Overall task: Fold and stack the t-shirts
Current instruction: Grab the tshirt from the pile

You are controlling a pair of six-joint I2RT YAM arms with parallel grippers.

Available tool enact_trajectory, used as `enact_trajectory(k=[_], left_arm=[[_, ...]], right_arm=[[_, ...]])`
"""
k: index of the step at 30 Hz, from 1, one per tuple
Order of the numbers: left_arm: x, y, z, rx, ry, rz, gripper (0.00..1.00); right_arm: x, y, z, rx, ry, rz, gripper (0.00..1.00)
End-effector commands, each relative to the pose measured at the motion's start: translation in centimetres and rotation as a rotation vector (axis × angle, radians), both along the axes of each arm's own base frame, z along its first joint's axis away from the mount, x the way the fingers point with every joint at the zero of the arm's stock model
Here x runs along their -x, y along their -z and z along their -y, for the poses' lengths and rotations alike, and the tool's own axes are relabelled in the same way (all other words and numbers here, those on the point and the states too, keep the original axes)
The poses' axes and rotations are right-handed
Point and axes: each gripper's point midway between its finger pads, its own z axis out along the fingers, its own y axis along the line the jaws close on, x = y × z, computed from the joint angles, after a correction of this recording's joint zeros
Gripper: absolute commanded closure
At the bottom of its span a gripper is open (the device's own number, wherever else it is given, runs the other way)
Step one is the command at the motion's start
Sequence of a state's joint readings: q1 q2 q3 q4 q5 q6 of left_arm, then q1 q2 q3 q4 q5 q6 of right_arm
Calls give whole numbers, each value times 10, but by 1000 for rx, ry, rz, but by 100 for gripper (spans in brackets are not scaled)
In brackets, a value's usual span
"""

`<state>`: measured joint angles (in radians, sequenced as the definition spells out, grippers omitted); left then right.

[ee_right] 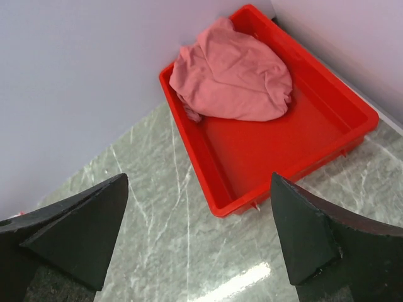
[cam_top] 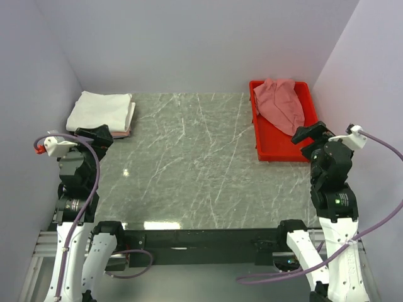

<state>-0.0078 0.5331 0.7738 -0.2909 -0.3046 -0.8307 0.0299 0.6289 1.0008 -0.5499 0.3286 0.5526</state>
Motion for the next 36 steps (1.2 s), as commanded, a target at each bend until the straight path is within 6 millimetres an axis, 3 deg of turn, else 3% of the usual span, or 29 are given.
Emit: enact_trajectory(k=[1,3,8,9,11,13,14,15,19,20,21,22,23,24,29,36], left_arm=[[0,-7,2,22,7,18,0],[-4,-6,7,15,40,8,1],[-18,14,8,27,43,-58,0],[-18,17,7,25,35,-80,1],[-23,19,7,8,40,-110,0],[-24,24,5,12,30,-141,1],[-26,25,6,18,29,-147,0],[-27,27,6,16,30,-152,0],[-27,27,7,7,42,-152,1],[-25,27,6,11,33,-150,1],[-24,27,5,10,27,-149,1],[-23,28,3,11,16,-148,0],[-22,29,2,14,11,-149,1],[-21,29,2,15,8,-147,1],[-20,33,0,21,-2,-149,1],[-19,45,0,39,-11,-190,1]], right_arm=[[-12,5,-2,17,-15,-34,1],[-20,2,-8,17,-56,-27,1],[-62,24,-25,74,-179,-123,0],[-80,30,-21,81,-159,-157,0],[-100,37,-11,84,-100,-208,0],[-136,48,0,88,-64,-292,0],[-149,53,12,84,-44,-318,0],[-175,64,19,71,-43,-374,0],[-229,101,65,23,65,-527,0],[-240,90,80,19,82,-524,1],[-253,126,87,-4,88,-607,1],[-260,135,93,-21,84,-626,3],[-274,126,93,-50,57,-596,8],[-278,155,100,-76,50,-656,9],[-299,196,100,-94,-7,-672,10],[-293,264,88,-141,-71,-799,12]])
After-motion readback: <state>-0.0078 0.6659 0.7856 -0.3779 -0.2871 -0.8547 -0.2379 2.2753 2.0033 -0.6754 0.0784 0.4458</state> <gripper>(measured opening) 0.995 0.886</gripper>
